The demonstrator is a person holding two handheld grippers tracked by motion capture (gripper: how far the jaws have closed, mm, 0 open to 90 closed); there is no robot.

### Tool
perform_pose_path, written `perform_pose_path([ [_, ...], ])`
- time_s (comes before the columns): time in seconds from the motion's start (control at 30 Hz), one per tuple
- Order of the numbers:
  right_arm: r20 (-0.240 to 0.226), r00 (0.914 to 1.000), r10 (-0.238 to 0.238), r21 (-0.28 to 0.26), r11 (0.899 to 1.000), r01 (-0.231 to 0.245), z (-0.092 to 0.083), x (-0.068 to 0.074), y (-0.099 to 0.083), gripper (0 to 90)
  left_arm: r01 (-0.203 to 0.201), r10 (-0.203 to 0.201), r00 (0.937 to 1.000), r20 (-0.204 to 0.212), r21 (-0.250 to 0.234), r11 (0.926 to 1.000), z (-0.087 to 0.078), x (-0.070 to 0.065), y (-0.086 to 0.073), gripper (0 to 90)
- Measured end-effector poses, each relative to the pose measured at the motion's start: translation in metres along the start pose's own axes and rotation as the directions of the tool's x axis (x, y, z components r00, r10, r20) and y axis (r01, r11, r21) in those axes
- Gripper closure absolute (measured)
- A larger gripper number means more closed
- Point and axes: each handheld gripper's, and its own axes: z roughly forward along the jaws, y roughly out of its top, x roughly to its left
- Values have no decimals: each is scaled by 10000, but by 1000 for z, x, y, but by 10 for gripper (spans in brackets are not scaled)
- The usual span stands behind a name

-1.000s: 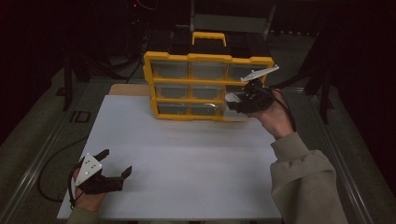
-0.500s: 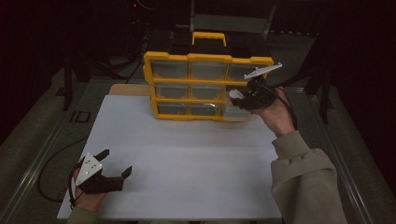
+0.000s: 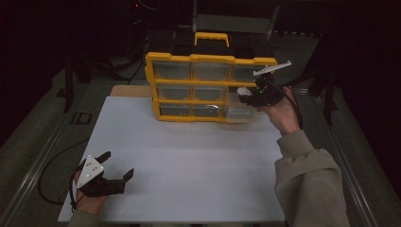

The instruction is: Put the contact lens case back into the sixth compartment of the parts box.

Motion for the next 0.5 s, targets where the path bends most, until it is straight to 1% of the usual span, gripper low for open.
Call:
perform_pose_path([
  [0.2, 96, 9999, 93, 43, 9999, -93, 2, -2, 3, 491, 4, -4, 10000, 4, -3, 10000, 0, 0, 0, 3],
  [0.37, 302, 9995, 24, 141, 9999, -28, 5, -3, 4, 490, -1, 1, 10000, 13, -3, 10000, 0, 0, 0, 3],
  [0.5, 357, 9993, 99, 252, 9996, -108, 8, -4, 5, 490, 12, -12, 10000, 4, -13, 10000, 0, 0, 0, 3],
])
